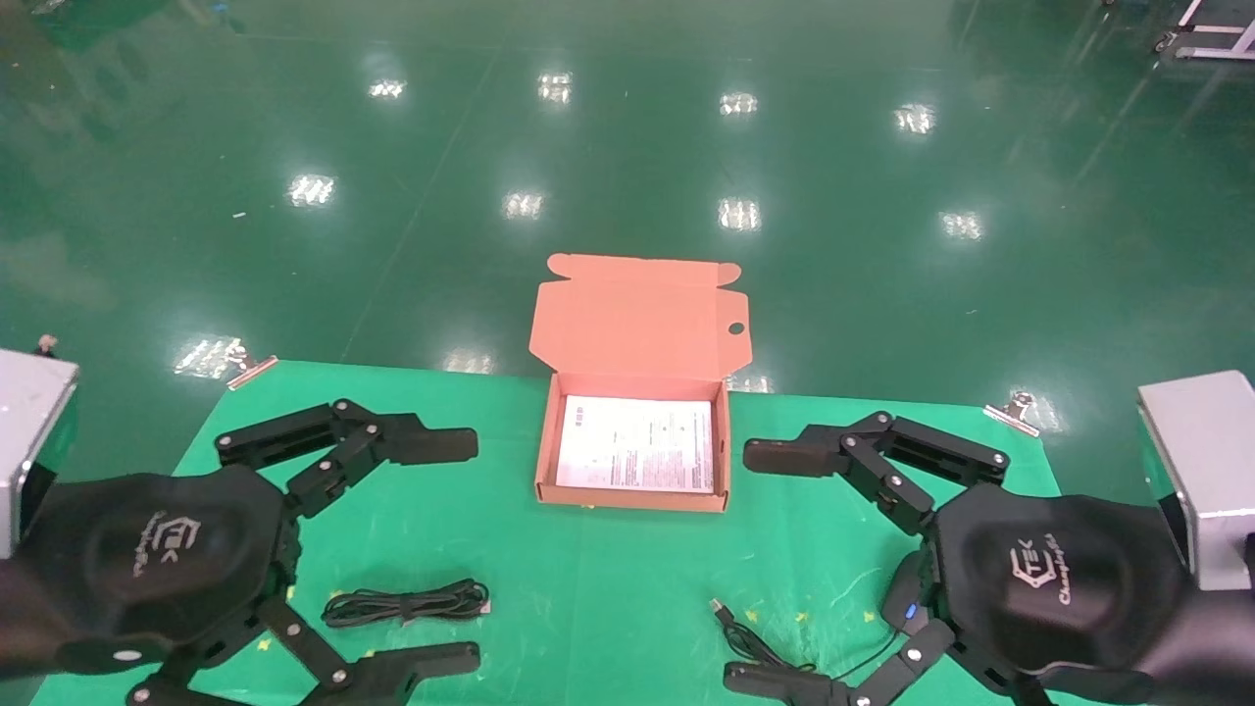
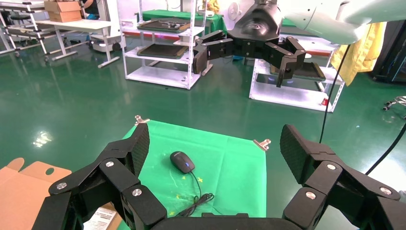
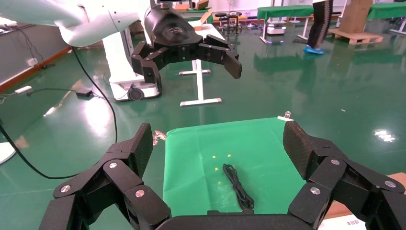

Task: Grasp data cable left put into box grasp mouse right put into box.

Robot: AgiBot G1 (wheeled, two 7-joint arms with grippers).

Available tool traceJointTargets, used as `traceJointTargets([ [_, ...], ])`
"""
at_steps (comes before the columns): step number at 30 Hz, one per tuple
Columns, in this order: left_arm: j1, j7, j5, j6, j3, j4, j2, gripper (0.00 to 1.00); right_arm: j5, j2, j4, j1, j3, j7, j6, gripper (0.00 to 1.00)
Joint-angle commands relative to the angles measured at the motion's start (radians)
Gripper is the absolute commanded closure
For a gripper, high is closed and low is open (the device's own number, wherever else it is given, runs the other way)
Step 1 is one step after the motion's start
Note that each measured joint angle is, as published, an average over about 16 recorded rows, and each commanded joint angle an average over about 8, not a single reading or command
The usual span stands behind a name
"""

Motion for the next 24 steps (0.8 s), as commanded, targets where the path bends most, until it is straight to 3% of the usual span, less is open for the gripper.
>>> traceJointTargets([
  [1, 0.0, 0.0, 0.0, 0.0, 0.0, 0.0, 0.0, 0.0, 0.0, 0.0, 0.0, 0.0, 0.0, 0.0, 0.0, 0.0],
  [17, -0.002, -0.003, 0.008, 0.002, 0.006, 0.0, 0.0, 0.0, -0.004, 0.002, 0.001, 0.001, -0.001, -0.002, -0.001, 0.0],
  [24, -0.038, -0.028, 0.069, 0.029, 0.043, -0.001, -0.002, 0.0, -0.078, 0.015, 0.026, 0.031, -0.016, -0.043, -0.016, 0.0],
])
